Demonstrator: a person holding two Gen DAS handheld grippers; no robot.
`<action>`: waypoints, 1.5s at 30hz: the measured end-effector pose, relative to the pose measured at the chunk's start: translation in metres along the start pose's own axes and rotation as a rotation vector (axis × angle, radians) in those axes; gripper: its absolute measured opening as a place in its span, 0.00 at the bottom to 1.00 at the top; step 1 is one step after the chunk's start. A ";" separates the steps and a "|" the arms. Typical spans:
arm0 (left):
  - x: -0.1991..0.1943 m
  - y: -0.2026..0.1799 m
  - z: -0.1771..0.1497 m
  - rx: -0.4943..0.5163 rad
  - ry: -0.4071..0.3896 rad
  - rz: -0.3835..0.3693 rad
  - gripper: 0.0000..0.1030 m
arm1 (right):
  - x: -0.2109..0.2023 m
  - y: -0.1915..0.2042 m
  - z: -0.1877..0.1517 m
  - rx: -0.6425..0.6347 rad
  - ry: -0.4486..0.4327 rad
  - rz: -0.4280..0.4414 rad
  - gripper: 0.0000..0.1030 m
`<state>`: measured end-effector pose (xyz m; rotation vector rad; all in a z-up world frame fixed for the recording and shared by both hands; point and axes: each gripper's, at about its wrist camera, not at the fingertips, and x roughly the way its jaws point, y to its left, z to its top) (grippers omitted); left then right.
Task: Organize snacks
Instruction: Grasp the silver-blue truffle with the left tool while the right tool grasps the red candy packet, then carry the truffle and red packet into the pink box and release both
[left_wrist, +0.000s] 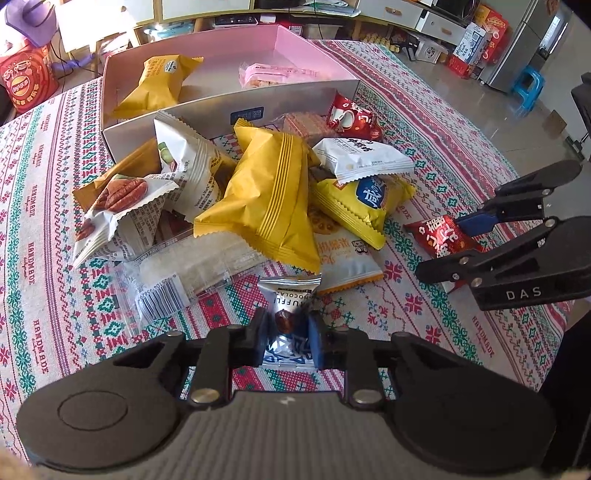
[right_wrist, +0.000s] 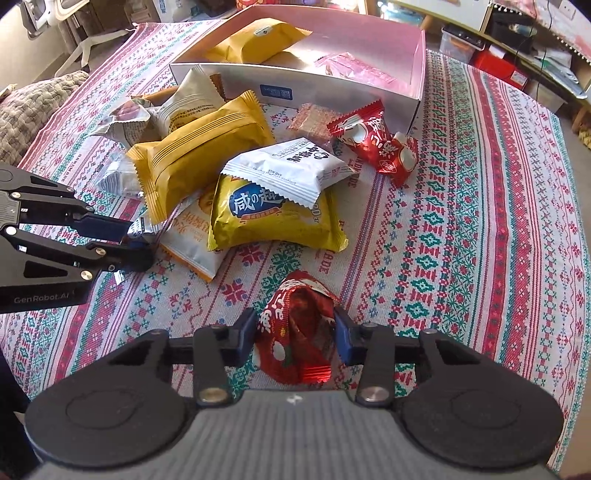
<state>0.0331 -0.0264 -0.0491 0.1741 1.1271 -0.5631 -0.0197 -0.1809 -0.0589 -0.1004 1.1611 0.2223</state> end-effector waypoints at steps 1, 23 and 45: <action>-0.001 0.000 0.000 -0.001 0.002 -0.003 0.27 | -0.001 0.000 0.000 0.000 0.000 0.003 0.36; -0.037 -0.016 0.011 0.038 -0.044 -0.101 0.27 | -0.037 -0.016 0.019 0.049 -0.106 0.037 0.32; -0.040 0.004 0.094 -0.076 -0.192 0.030 0.27 | -0.039 -0.045 0.096 0.202 -0.217 0.018 0.32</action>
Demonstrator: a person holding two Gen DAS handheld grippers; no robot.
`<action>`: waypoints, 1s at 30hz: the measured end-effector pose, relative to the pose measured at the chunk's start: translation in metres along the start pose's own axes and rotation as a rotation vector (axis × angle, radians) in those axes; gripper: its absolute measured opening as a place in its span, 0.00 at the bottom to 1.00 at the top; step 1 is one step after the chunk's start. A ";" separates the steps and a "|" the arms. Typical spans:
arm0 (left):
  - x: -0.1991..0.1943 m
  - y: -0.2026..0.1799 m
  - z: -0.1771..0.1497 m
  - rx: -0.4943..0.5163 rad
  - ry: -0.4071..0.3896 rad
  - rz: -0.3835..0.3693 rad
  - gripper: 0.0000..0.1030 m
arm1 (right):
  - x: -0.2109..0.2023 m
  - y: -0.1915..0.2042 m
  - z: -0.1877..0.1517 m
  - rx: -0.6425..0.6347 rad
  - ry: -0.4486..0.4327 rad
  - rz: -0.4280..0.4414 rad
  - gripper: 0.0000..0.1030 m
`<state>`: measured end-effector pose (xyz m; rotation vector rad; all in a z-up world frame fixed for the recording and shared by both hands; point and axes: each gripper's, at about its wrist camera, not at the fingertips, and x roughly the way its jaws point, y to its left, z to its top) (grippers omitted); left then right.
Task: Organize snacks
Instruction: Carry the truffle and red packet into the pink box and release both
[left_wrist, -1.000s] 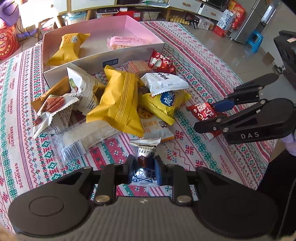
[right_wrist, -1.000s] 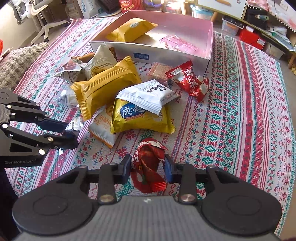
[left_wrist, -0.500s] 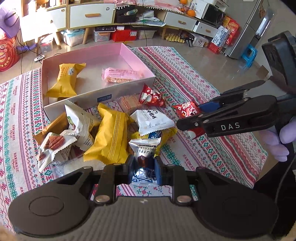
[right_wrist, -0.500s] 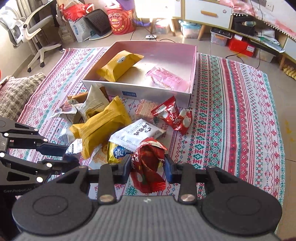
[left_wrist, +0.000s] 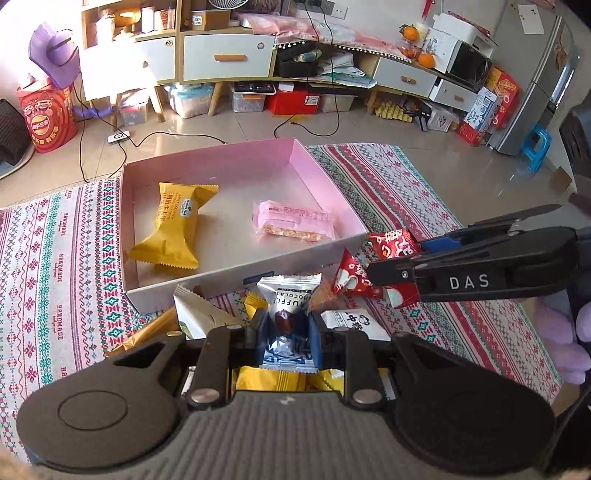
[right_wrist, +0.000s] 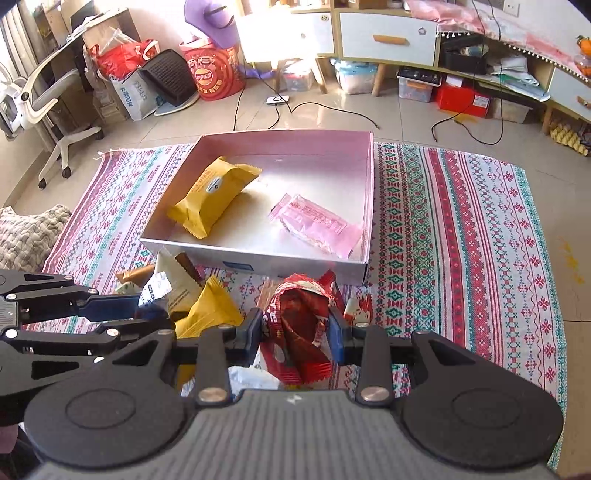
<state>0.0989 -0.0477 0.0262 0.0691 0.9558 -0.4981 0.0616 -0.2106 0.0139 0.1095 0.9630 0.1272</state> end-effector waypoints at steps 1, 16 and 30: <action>0.002 0.003 0.005 -0.006 -0.001 0.008 0.27 | 0.003 -0.002 0.005 0.010 -0.004 0.002 0.32; 0.071 0.032 0.054 -0.076 -0.019 0.119 0.27 | 0.066 -0.017 0.070 0.029 -0.060 -0.092 0.33; 0.099 0.037 0.061 -0.082 -0.002 0.125 0.27 | 0.098 -0.027 0.078 0.025 -0.064 -0.107 0.34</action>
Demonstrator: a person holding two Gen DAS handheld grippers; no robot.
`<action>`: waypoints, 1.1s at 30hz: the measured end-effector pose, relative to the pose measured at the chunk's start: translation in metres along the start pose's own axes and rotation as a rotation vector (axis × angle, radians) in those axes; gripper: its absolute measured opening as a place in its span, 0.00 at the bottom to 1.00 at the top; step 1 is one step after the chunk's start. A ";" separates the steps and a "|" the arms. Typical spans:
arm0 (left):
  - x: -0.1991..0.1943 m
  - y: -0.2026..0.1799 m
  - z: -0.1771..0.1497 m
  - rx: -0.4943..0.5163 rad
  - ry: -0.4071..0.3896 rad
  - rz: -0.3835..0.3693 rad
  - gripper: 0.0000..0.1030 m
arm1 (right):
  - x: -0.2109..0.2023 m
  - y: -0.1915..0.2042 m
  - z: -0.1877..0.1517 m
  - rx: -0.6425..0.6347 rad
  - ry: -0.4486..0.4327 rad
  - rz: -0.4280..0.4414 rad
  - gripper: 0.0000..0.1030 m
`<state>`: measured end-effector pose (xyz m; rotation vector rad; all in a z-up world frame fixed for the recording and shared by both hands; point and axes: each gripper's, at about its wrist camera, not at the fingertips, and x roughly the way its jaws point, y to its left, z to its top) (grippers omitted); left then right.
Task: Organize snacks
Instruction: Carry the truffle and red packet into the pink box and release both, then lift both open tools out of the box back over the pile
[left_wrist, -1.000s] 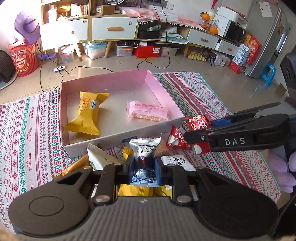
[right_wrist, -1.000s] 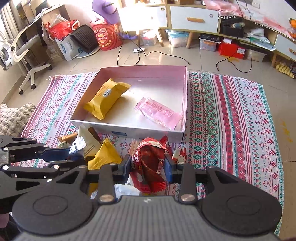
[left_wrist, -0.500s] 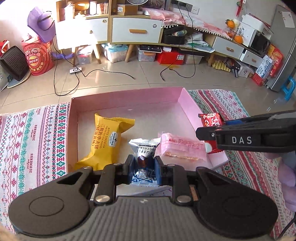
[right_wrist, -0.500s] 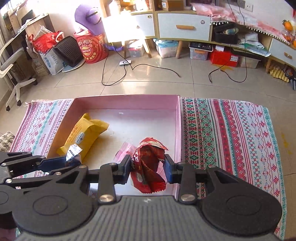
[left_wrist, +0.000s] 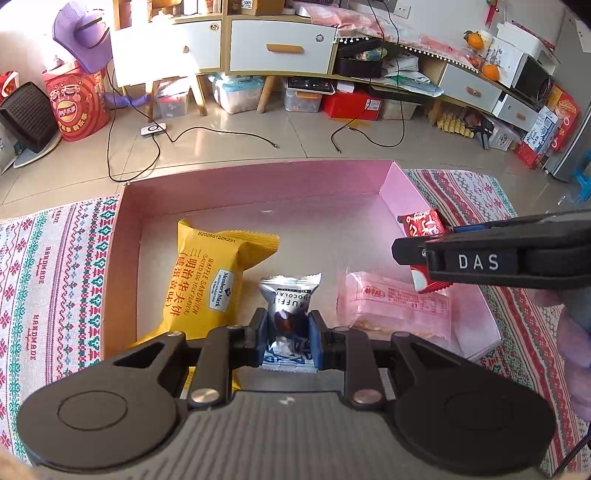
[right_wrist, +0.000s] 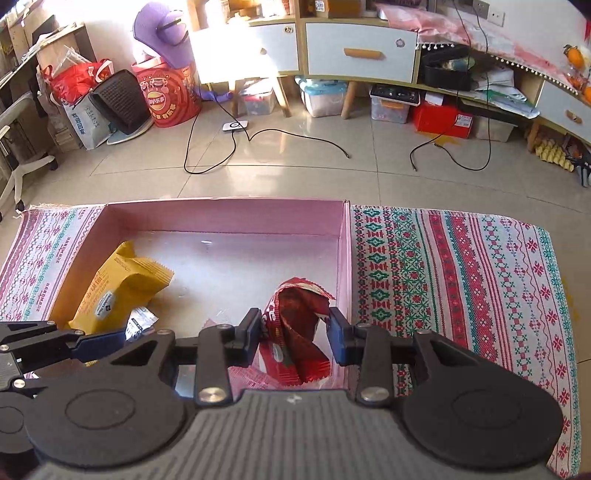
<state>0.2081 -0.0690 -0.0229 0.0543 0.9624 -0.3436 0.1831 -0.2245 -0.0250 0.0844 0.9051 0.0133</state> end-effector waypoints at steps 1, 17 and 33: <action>0.001 0.000 0.000 0.000 -0.001 0.002 0.28 | 0.000 0.000 0.000 -0.001 -0.002 0.000 0.34; -0.009 -0.007 -0.001 0.032 -0.029 -0.008 0.70 | -0.026 0.004 0.004 -0.011 -0.061 0.021 0.66; -0.063 0.000 -0.022 0.057 -0.056 -0.020 0.91 | -0.075 0.003 -0.020 -0.035 -0.072 0.022 0.84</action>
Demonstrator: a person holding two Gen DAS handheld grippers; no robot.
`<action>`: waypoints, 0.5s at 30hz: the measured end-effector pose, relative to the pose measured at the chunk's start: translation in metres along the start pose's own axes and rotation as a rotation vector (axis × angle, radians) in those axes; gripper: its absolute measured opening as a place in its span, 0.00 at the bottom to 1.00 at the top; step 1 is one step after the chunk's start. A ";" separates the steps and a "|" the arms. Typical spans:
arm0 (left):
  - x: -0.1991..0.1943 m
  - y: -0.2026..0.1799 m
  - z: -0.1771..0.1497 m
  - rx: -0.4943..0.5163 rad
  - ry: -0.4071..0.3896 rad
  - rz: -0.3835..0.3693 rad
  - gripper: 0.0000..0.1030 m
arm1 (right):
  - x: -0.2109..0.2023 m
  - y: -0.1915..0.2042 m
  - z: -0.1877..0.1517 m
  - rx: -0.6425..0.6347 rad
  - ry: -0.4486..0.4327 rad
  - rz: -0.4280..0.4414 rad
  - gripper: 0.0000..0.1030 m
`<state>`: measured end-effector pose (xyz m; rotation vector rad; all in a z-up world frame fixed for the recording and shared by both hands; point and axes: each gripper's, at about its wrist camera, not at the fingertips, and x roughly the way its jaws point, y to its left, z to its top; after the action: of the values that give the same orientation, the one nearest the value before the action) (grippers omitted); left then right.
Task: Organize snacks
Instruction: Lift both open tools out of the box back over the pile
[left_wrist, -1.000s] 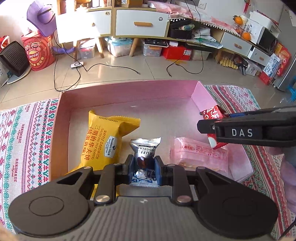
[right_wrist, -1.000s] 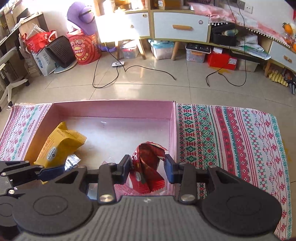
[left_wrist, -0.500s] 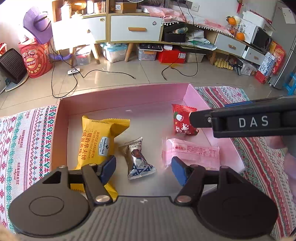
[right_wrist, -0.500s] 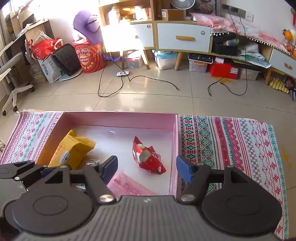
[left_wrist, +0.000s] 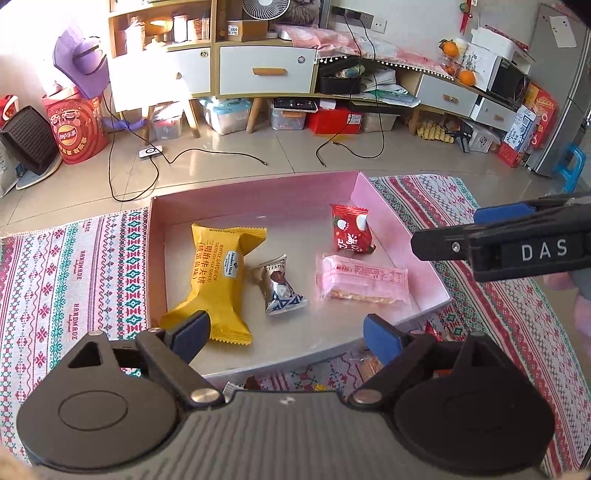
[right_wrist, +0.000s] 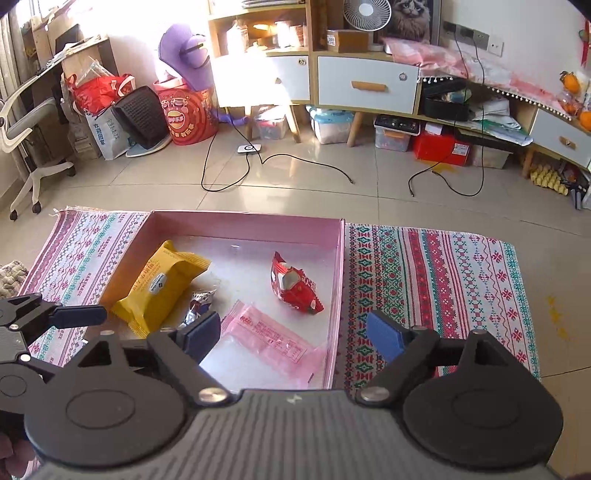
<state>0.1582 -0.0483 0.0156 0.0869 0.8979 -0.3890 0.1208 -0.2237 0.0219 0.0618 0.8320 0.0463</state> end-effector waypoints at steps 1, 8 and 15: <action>-0.003 0.000 -0.002 0.005 -0.001 0.003 0.92 | -0.003 -0.001 -0.002 0.007 0.002 0.009 0.85; -0.022 -0.001 -0.017 0.014 -0.001 -0.002 0.96 | -0.016 -0.002 -0.021 0.038 0.040 0.039 0.87; -0.032 -0.004 -0.036 0.037 0.003 -0.013 0.98 | -0.026 -0.004 -0.042 0.053 0.075 0.064 0.90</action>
<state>0.1123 -0.0338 0.0189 0.1162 0.8951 -0.4177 0.0723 -0.2276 0.0120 0.1374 0.9065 0.0871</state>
